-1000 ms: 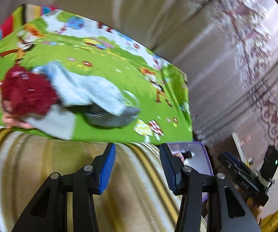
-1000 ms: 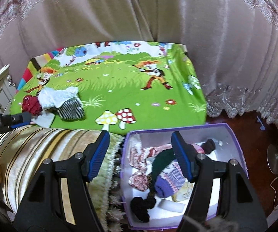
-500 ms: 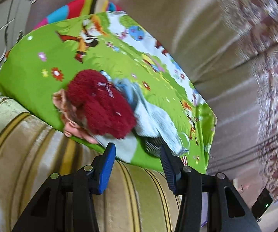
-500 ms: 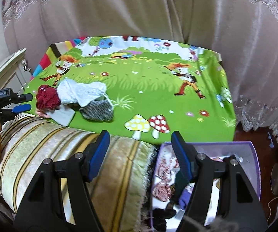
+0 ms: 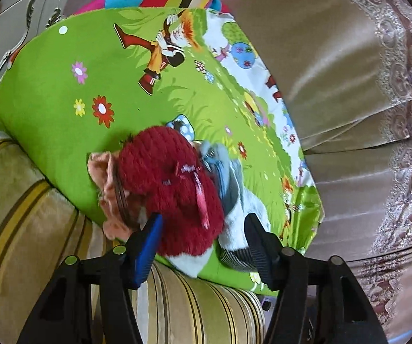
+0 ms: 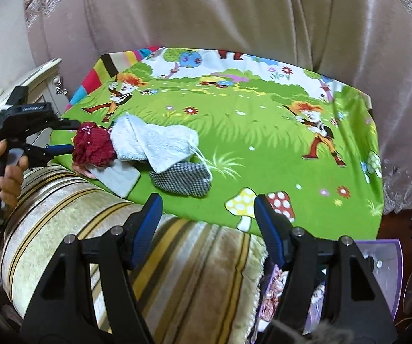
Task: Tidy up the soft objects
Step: 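Grasp the red fuzzy knit with the left tool while the right tool grasps the light blue towel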
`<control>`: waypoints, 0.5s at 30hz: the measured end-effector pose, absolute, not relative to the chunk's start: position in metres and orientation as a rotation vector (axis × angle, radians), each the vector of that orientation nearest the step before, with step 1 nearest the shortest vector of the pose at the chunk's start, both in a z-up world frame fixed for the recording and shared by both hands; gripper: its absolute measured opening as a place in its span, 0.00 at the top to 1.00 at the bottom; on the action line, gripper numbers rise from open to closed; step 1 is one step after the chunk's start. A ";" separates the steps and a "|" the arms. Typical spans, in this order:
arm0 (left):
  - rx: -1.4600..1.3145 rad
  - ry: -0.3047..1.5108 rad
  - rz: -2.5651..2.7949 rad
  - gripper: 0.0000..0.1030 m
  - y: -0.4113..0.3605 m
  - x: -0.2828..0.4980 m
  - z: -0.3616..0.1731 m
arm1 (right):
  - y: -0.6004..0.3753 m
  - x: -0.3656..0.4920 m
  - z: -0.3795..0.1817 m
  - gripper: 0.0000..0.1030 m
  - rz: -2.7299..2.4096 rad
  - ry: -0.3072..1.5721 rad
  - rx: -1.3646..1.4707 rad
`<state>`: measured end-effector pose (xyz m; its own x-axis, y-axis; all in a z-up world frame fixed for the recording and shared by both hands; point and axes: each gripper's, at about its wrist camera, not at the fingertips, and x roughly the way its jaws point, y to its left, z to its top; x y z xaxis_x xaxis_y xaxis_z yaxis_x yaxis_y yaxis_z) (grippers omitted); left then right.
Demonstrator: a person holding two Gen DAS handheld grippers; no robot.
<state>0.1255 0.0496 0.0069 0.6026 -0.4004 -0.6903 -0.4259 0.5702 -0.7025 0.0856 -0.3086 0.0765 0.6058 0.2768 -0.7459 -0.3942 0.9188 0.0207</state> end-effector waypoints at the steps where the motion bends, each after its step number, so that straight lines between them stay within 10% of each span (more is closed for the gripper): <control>1: -0.998 0.980 0.029 0.41 0.050 0.129 0.005 | -0.306 0.088 0.076 0.32 0.396 0.836 -0.155; 15: -0.989 1.080 0.077 0.27 0.047 0.164 -0.024 | -0.254 0.119 0.065 0.24 0.504 0.843 -0.247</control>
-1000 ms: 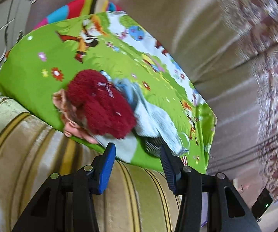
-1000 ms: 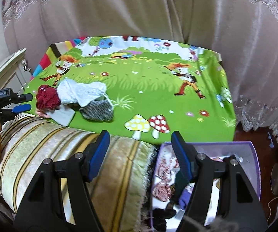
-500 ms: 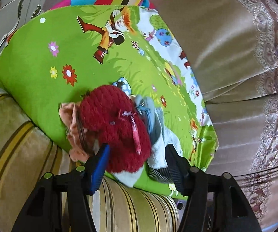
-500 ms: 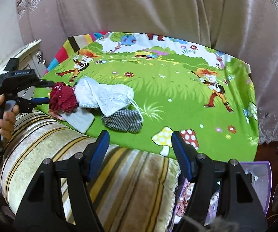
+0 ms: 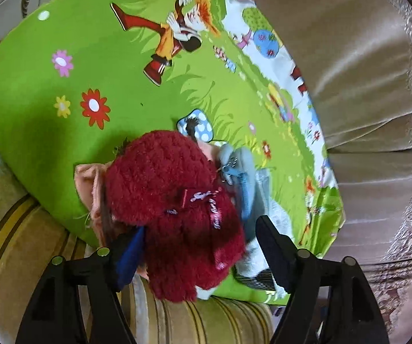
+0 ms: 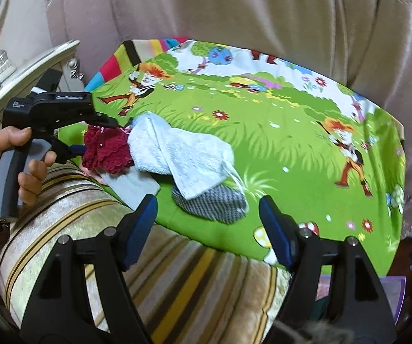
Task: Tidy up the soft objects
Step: 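Grasp the red fuzzy knit with the left tool while the right tool grasps the light blue towel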
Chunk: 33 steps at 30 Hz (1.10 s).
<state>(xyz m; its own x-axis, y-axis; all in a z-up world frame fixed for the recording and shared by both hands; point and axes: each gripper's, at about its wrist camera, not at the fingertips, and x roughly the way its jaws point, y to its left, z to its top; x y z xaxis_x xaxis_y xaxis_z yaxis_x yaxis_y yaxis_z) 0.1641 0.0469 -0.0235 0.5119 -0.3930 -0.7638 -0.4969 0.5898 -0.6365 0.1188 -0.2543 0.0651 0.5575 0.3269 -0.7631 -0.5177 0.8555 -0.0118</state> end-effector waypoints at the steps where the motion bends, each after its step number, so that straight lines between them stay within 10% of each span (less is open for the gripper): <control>1: -0.978 1.087 0.079 0.28 0.046 0.166 -0.026 | -0.247 0.122 0.063 0.23 0.516 0.843 -0.262; 9: -0.865 1.060 0.091 0.58 0.043 0.160 -0.024 | -0.205 0.148 0.043 0.21 0.598 0.877 -0.320; 28: -0.768 0.854 0.080 0.61 0.037 0.140 0.007 | -0.142 0.203 -0.012 0.20 0.604 0.968 -0.501; 33: -0.822 0.924 0.091 0.53 0.043 0.142 -0.005 | -0.139 0.203 -0.016 0.59 0.619 0.977 -0.512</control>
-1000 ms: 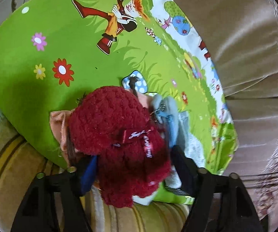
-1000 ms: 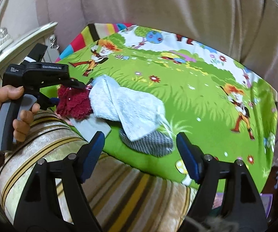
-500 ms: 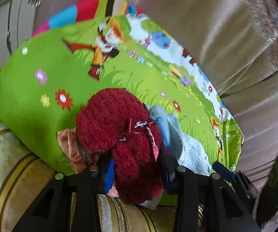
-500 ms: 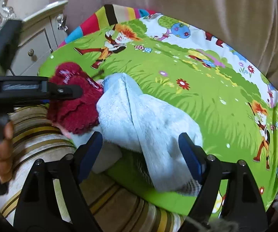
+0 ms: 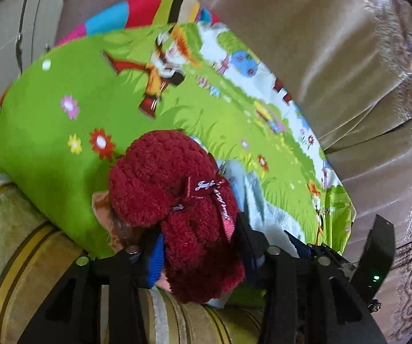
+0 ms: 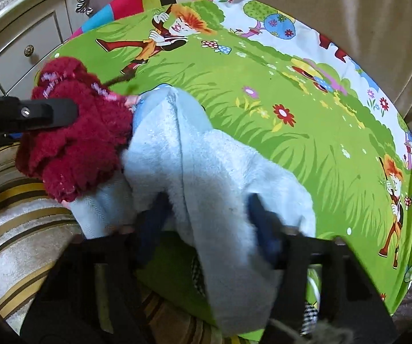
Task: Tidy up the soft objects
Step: 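Grasp the red fuzzy knit with the left tool while the right tool grasps the light blue towel, then lift the red knit and the blue towel and carry both toward the box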
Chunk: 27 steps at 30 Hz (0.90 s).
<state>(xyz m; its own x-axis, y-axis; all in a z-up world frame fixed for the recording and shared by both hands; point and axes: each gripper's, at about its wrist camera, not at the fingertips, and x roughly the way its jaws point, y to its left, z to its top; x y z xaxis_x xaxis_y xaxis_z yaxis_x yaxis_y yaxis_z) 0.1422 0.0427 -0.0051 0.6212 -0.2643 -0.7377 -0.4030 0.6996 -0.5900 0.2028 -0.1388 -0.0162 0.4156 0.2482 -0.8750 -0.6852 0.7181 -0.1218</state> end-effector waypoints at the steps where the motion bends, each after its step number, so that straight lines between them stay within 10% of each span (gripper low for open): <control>1: -0.841 0.931 0.097 0.52 0.045 0.141 -0.007 | -0.139 0.202 -0.015 0.62 0.620 0.974 -0.508; 9: -0.829 0.897 0.182 0.43 0.051 0.120 0.006 | -0.153 0.196 0.006 0.82 0.610 0.916 -0.422; 27: -0.815 1.006 0.250 0.44 0.043 0.154 -0.002 | -0.210 0.165 0.074 0.83 0.569 0.764 -0.207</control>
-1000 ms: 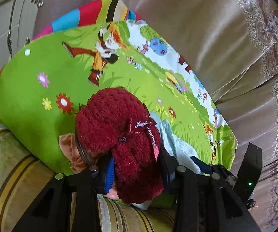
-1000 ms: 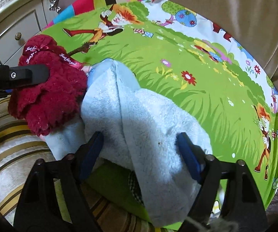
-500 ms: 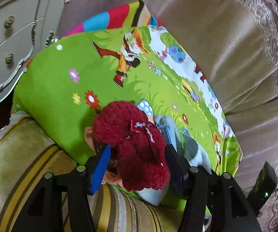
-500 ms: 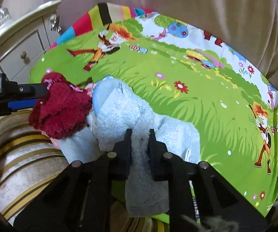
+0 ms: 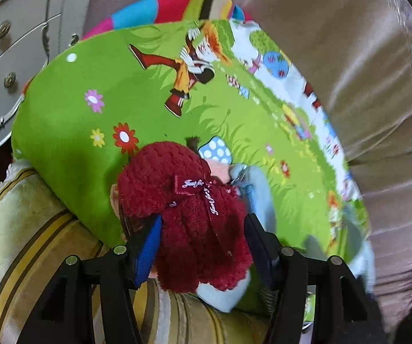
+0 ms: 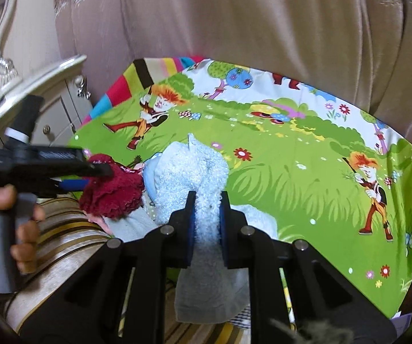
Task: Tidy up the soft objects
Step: 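Lift the red knit and the blue towel and carry both toward the box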
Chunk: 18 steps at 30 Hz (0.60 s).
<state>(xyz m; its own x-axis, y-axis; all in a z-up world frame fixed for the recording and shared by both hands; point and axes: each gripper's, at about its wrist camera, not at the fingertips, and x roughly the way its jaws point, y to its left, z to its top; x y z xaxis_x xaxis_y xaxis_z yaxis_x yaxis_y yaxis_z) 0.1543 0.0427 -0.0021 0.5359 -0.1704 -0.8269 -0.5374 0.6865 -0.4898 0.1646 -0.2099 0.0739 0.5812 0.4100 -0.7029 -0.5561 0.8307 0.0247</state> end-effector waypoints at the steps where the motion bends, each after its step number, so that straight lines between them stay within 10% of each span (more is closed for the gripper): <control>1: -0.783 1.017 0.255 0.48 0.039 0.157 -0.006 | -0.213 0.162 0.076 0.83 0.567 0.764 -0.198; 6: -0.701 0.972 0.256 0.73 0.035 0.152 0.000 | -0.231 0.153 0.081 0.83 0.553 0.764 -0.159; 18: -0.659 0.721 0.250 0.74 0.028 0.113 0.045 | -0.276 0.133 0.093 0.83 0.493 0.747 -0.078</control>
